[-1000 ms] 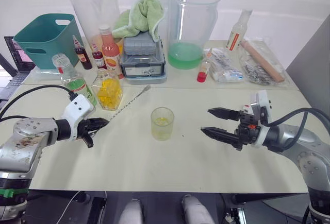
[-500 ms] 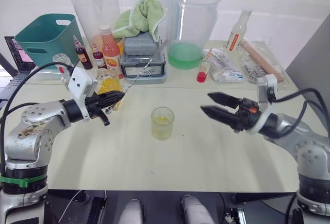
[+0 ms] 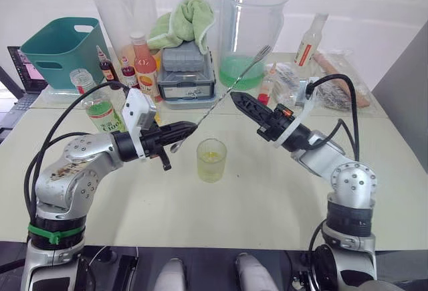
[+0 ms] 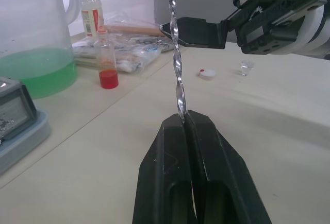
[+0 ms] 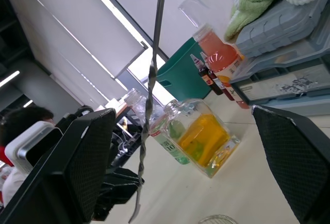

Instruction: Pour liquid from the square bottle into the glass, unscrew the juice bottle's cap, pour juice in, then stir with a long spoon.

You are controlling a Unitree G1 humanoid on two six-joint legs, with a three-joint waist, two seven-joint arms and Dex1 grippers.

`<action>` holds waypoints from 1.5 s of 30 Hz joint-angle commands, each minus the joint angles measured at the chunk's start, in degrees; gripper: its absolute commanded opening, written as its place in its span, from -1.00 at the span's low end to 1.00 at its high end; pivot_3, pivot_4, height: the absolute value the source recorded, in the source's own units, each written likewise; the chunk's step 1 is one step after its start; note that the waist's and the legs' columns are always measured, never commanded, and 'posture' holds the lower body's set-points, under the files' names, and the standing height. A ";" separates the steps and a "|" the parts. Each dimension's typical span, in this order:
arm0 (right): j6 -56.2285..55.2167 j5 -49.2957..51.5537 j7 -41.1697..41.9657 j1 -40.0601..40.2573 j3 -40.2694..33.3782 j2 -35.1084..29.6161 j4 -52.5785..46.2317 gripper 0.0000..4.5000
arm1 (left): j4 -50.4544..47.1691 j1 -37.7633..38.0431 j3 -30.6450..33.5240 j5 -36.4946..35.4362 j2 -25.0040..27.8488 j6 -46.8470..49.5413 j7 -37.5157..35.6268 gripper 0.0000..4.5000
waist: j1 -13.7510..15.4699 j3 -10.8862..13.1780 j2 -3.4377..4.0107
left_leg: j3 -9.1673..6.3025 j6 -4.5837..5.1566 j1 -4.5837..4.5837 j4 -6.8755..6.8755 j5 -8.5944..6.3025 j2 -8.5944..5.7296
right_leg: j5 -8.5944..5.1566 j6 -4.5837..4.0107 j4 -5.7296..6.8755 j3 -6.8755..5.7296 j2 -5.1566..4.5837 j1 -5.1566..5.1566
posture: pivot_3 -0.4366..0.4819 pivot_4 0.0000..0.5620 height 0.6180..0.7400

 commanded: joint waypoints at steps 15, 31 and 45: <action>-4.30 3.74 -5.53 -4.08 -0.47 4.63 -0.77 -0.43 | -1.90 -0.85 -2.00 -0.54 -0.21 0.41 2.34 -1.00 | -0.12 0.00 0.01 | 0.00 0.00 0.03 0.00 0.00 0.00 | -0.01 -0.01 0.28 0.00 0.03 -0.11 | -0.05 -0.47 0.80; -6.54 1.60 -4.34 -3.29 -0.53 2.25 -0.83 -1.00 | 0.27 -1.99 1.06 -2.47 -0.74 0.61 4.47 -0.71 | -0.14 0.00 0.01 | 0.00 0.00 0.02 0.00 0.00 0.00 | -0.02 0.00 0.27 0.00 0.02 -0.11 | -0.05 -0.47 0.80; -9.31 -6.48 8.04 -13.80 0.55 -9.60 2.94 -1.00 | 4.53 4.13 10.52 -4.43 6.09 -4.92 -3.54 0.99 | -1.16 0.01 0.02 | 0.01 0.01 0.02 -0.04 0.00 0.00 | -0.04 -0.02 0.23 0.00 0.02 -0.13 | -0.05 -0.47 0.80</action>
